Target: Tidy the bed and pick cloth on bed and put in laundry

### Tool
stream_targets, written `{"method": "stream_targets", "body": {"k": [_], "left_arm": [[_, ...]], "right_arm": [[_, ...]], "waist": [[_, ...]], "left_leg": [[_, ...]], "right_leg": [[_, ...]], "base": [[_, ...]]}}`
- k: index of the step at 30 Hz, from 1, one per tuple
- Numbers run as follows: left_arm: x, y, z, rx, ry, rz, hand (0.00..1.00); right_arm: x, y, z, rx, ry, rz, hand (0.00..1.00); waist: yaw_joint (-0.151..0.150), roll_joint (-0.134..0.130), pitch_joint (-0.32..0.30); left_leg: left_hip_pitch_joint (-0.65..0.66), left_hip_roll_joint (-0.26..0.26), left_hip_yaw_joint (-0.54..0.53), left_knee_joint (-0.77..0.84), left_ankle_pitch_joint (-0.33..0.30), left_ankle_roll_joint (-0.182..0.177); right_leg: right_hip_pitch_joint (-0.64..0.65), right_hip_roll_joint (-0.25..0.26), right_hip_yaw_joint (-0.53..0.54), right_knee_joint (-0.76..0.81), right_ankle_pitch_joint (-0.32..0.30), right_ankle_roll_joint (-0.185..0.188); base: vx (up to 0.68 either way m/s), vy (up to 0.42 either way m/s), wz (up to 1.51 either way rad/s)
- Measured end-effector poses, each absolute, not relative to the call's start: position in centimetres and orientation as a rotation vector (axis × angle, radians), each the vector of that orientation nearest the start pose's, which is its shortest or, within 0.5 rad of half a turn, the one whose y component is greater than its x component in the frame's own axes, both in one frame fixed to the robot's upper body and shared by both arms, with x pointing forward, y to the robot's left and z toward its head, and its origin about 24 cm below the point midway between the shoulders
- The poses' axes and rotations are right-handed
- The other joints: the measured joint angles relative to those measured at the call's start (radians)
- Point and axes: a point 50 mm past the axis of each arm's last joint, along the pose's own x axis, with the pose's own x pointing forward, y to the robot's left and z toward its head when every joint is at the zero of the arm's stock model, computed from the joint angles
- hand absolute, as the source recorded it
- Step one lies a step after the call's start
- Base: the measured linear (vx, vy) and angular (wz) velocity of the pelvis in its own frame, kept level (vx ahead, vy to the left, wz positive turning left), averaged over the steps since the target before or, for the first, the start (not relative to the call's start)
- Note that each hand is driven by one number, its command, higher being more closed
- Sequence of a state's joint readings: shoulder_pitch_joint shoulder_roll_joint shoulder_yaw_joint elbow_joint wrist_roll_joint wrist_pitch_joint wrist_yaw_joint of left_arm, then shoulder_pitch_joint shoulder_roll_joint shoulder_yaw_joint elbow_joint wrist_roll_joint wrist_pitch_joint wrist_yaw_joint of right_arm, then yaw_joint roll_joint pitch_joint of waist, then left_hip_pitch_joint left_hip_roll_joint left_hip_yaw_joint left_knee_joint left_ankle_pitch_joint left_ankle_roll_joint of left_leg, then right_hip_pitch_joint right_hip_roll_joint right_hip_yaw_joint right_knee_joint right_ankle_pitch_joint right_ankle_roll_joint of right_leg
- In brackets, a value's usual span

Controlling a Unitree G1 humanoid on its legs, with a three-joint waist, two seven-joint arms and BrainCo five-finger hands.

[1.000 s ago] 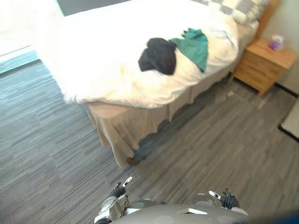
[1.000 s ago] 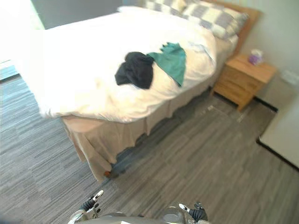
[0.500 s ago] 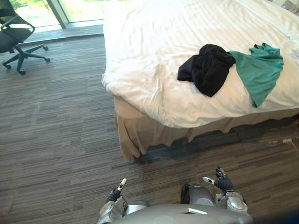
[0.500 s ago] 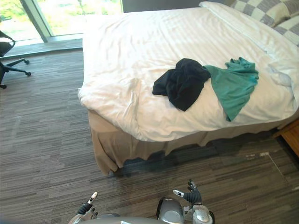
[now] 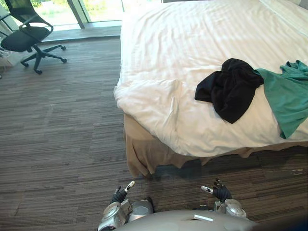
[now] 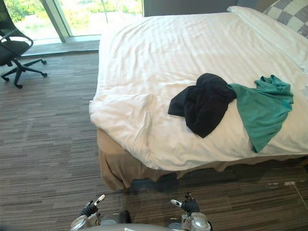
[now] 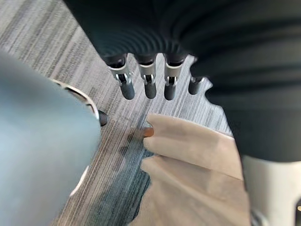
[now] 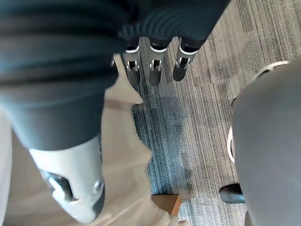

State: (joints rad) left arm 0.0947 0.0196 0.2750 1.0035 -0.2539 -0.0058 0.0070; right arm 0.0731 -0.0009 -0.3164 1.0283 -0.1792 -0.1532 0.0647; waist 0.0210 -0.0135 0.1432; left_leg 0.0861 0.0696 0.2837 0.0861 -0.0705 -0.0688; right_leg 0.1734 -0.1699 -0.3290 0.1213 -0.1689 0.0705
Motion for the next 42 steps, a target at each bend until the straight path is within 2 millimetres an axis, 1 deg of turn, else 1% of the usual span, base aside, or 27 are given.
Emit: {"method": "stream_targets", "body": {"k": [2, 4, 7, 8, 11, 12, 14, 15, 17, 20, 23, 25, 27, 28, 29, 30, 31, 32, 33, 34, 35, 36, 37, 38, 40, 41, 42], "left_arm": [[9.3, 19.4, -16.1, -0.345, 1.047, 0.421, 0.00], [9.1, 19.2, -16.1, -0.384, 1.051, 0.441, 0.00], [8.1, 19.4, -16.5, -0.496, 1.080, 0.584, 0.00], [7.9, 19.8, -16.5, -0.522, 1.077, 0.643, 0.00], [6.6, 20.6, -16.5, -0.617, 1.031, 0.847, 0.00], [6.4, 20.7, -16.5, -0.637, 1.021, 0.886, 0.00], [5.6, 21.2, -16.5, -0.715, 0.969, 1.050, 0.00], [5.3, 21.4, -16.5, -0.738, 0.951, 1.099, 0.00], [4.1, 22.5, -16.3, -0.802, 0.860, 1.255, 0.00], [3.2, 23.7, -15.9, -0.827, 0.749, 1.377, 0.00], [3.3, 24.5, -15.2, -0.802, 0.643, 1.409, 0.00], [4.6, 25.5, -14.2, -0.764, 0.539, 1.408, 0.00], [6.7, 26.9, -12.2, -0.702, 0.379, 1.412, 0.00], [7.2, 27.4, -11.6, -0.692, 0.322, 1.422, 0.00], [8.2, 28.4, -10.1, -0.679, 0.207, 1.442, 0.00], [8.8, 29.6, -8.5, -0.677, 0.080, 1.470, 0.00], [9.1, 30.2, -7.8, -0.678, 0.019, 1.483, 0.00], [9.7, 31.2, -6.4, -0.673, -0.082, 1.482, 0.00], [10.0, 31.5, -5.8, -0.667, -0.123, 1.479, 0.00], [10.7, 31.7, -4.6, -0.611, -0.185, 1.465, 0.00], [11.7, 31.3, -3.4, -0.582, -0.251, 1.434, 0.00], [12.4, 30.9, -2.7, -0.560, -0.281, 1.414, 0.00], [13.8, 30.4, -1.0, -0.499, -0.328, 1.369, 0.00], [15.2, 30.2, 0.6, -0.451, -0.383, 1.327, 0.00], [17.3, 30.8, 3.0, -0.411, -0.459, 1.268, 0.00], [18.1, 31.7, 4.5, -0.345, -0.492, 1.260, 0.00], [18.9, 32.8, 7.7, -0.109, -0.617, 1.278, 0.00]], "right_arm": [[10.6, -19.0, -15.5, 0.018, 0.960, -0.166, 0.00], [10.5, -19.1, -15.6, 0.027, 0.963, -0.178, 0.00], [10.3, -19.3, -15.7, 0.029, 0.970, -0.197, 0.00], [10.2, -19.3, -15.7, 0.026, 0.970, -0.207, 0.00], [9.9, -19.8, -15.7, 0.021, 0.985, -0.221, 0.00], [9.7, -20.0, -15.8, 0.021, 0.991, -0.225, 0.00], [9.2, -20.4, -15.9, 0.032, 1.011, -0.252, 0.00], [9.1, -20.5, -16.0, 0.033, 1.016, -0.256, 0.00], [9.0, -20.7, -16.0, 0.037, 1.017, -0.267, 0.00], [8.8, -20.9, -16.0, 0.052, 1.017, -0.291, 0.00], [8.7, -21.0, -16.0, 0.065, 1.016, -0.305, 0.00], [8.6, -20.9, -16.0, 0.075, 1.017, -0.309, 0.00], [8.1, -21.3, -16.0, 0.083, 1.020, -0.333, 0.00], [7.8, -21.4, -16.0, 0.083, 1.025, -0.340, 0.00], [7.1, -21.6, -16.1, 0.084, 1.035, -0.353, 0.00], [6.6, -21.7, -16.1, 0.086, 1.046, -0.360, 0.00], [6.4, -21.7, -16.2, 0.085, 1.052, -0.363, 0.00], [6.0, -21.6, -16.2, 0.082, 1.059, -0.367, 0.00], [5.7, -21.5, -16.3, 0.081, 1.067, -0.367, 0.00], [5.1, -21.0, -16.4, 0.081, 1.083, -0.367, 0.00], [4.6, -20.9, -16.5, 0.080, 1.095, -0.369, 0.00], [4.4, -20.9, -16.5, 0.076, 1.101, -0.369, 0.00], [4.2, -20.8, -16.5, 0.077, 1.108, -0.377, 0.00], [3.9, -20.6, -16.6, 0.073, 1.120, -0.369, 0.00], [4.2, -20.6, -16.6, 0.061, 1.117, -0.351, 0.00], [4.2, -20.6, -16.6, 0.065, 1.115, -0.355, 0.00], [4.1, -20.4, -16.6, 0.067, 1.117, -0.352, 0.00]], "waist": [[0.000, 0.000, -0.001], [0.001, 0.003, -0.003], [0.000, 0.005, -0.003], [0.000, 0.004, -0.002], [-0.002, -0.004, -0.001], [-0.002, -0.004, -0.001], [0.000, -0.007, 0.005], [0.001, -0.007, 0.005], [0.000, -0.007, 0.009], [0.002, -0.004, 0.014], [0.006, -0.002, 0.021], [0.018, -0.010, 0.023], [0.020, 0.002, 0.034], [0.020, 0.004, 0.033], [0.020, 0.007, 0.032], [0.020, 0.010, 0.033], [0.020, 0.010, 0.033], [0.020, 0.009, 0.031], [0.019, 0.005, 0.029], [0.019, 0.004, 0.028], [0.019, -0.001, 0.024], [0.019, -0.005, 0.022], [0.020, -0.010, 0.018], [0.019, -0.016, 0.015], [0.019, -0.023, 0.007], [0.016, -0.030, 0.003], [0.010, -0.028, 0.003]], "left_leg": [[0.029, -0.004, 0.003, -0.001, 0.000, 0.000], [0.053, 0.001, 0.002, -0.017, 0.000, 0.000], [0.072, 0.016, -0.006, -0.054, 0.002, -0.003], [0.071, 0.016, -0.018, -0.056, 0.003, -0.004], [0.074, 0.014, -0.033, -0.078, 0.022, -0.001], [0.074, 0.014, -0.039, -0.084, 0.028, -0.001], [0.075, 0.009, -0.051, -0.093, 0.041, 0.007], [0.077, 0.007, -0.052, -0.100, 0.044, 0.008], [0.082, -0.002, -0.069, -0.128, 0.056, 0.008], [0.087, -0.012, -0.078, -0.157, 0.062, 0.013], [0.088, -0.028, -0.082, -0.171, 0.071, 0.023], [0.076, -0.052, -0.082, -0.184, 0.087, 0.033], [0.069, -0.059, -0.094, -0.189, 0.098, 0.042], [0.069, -0.061, -0.099, -0.189, 0.098, 0.041], [0.068, -0.062, -0.101, -0.190, 0.098, 0.037], [0.068, -0.063, -0.102, -0.190, 0.095, 0.041], [0.067, -0.063, -0.101, -0.190, 0.095, 0.042], [0.066, -0.063, -0.102, -0.190, 0.095, 0.042], [0.066, -0.064, -0.102, -0.190, 0.094, 0.042], [0.063, -0.066, -0.102, -0.190, 0.093, 0.044], [0.059, -0.069, -0.105, -0.190, 0.092, 0.046], [0.057, -0.071, -0.107, -0.189, 0.091, 0.046], [0.054, -0.073, -0.113, -0.189, 0.092, 0.043], [0.055, -0.073, -0.112, -0.187, 0.091, 0.042], [0.060, -0.072, -0.098, -0.183, 0.091, 0.043], [0.068, -0.069, -0.087, -0.182, 0.085, 0.038], [0.068, -0.062, -0.070, -0.165, 0.067, 0.035]], "right_leg": [[0.028, -0.004, 0.010, -0.001, 0.002, 0.002], [0.045, 0.004, 0.010, -0.002, 0.006, 0.008], [0.049, 0.024, 0.010, -0.016, 0.013, 0.005], [0.058, 0.027, 0.009, -0.021, 0.013, 0.005], [0.068, 0.028, -0.012, -0.031, 0.022, 0.004], [0.071, 0.030, -0.017, -0.036, 0.027, 0.004], [0.080, 0.029, -0.019, -0.046, 0.043, 0.005], [0.080, 0.028, -0.019, -0.046, 0.045, 0.007], [0.080, 0.024, -0.020, -0.050, 0.045, 0.008], [0.077, 0.020, -0.022, -0.055, 0.045, 0.009], [0.071, 0.009, -0.022, -0.062, 0.043, 0.011], [0.054, -0.009, -0.021, -0.065, 0.019, 0.024], [0.042, -0.018, -0.023, -0.047, 0.007, 0.028], [0.043, -0.020, -0.028, -0.044, 0.003, 0.024], [0.044, -0.023, -0.038, -0.041, -0.003, 0.032], [0.044, -0.023, -0.038, -0.041, -0.003, 0.032], [0.044, -0.022, -0.038, -0.041, -0.003, 0.032], [0.044, -0.022, -0.038, -0.043, -0.003, 0.032], [0.043, -0.022, -0.038, -0.043, -0.003, 0.032], [0.043, -0.023, -0.038, -0.047, -0.003, 0.032], [0.043, -0.023, -0.038, -0.051, -0.002, 0.032], [0.043, -0.024, -0.038, -0.052, -0.001, 0.031], [0.043, -0.024, -0.038, -0.053, 0.004, 0.025], [0.043, -0.024, -0.036, -0.053, 0.009, 0.031], [0.044, -0.020, -0.019, -0.056, 0.012, 0.029], [0.045, -0.015, -0.002, -0.058, 0.014, 0.026], [0.042, -0.010, 0.022, -0.058, 0.016, 0.023]], "base": [[0.14, 0.009, -0.04], [0.08, -0.046, 0.01], [0.03, -0.057, 0.02], [0.03, -0.065, 0.11], [0.01, -0.053, 0.19], [0.00, -0.031, 0.29], [-0.01, 0.003, 0.24], [-0.02, 0.018, 0.16], [-0.04, 0.014, 0.14], [-0.07, 0.021, 0.09], [-0.13, 0.026, -0.01], [-0.15, 0.004, -0.08], [-0.19, 0.017, 0.10], [-0.16, 0.029, 0.16], [-0.12, 0.025, 0.10], [-0.08, 0.021, 0.06], [-0.08, 0.025, 0.03], [-0.04, 0.021, 0.02], [-0.01, 0.019, 0.04], [0.03, 0.018, 0.07], [0.04, 0.017, 0.10], [0.07, 0.014, 0.14], [0.09, 0.007, 0.08], [0.14, -0.001, 0.02], [0.15, -0.010, -0.20], [0.12, -0.003, -0.42], [0.09, -0.001, -0.39]]}}
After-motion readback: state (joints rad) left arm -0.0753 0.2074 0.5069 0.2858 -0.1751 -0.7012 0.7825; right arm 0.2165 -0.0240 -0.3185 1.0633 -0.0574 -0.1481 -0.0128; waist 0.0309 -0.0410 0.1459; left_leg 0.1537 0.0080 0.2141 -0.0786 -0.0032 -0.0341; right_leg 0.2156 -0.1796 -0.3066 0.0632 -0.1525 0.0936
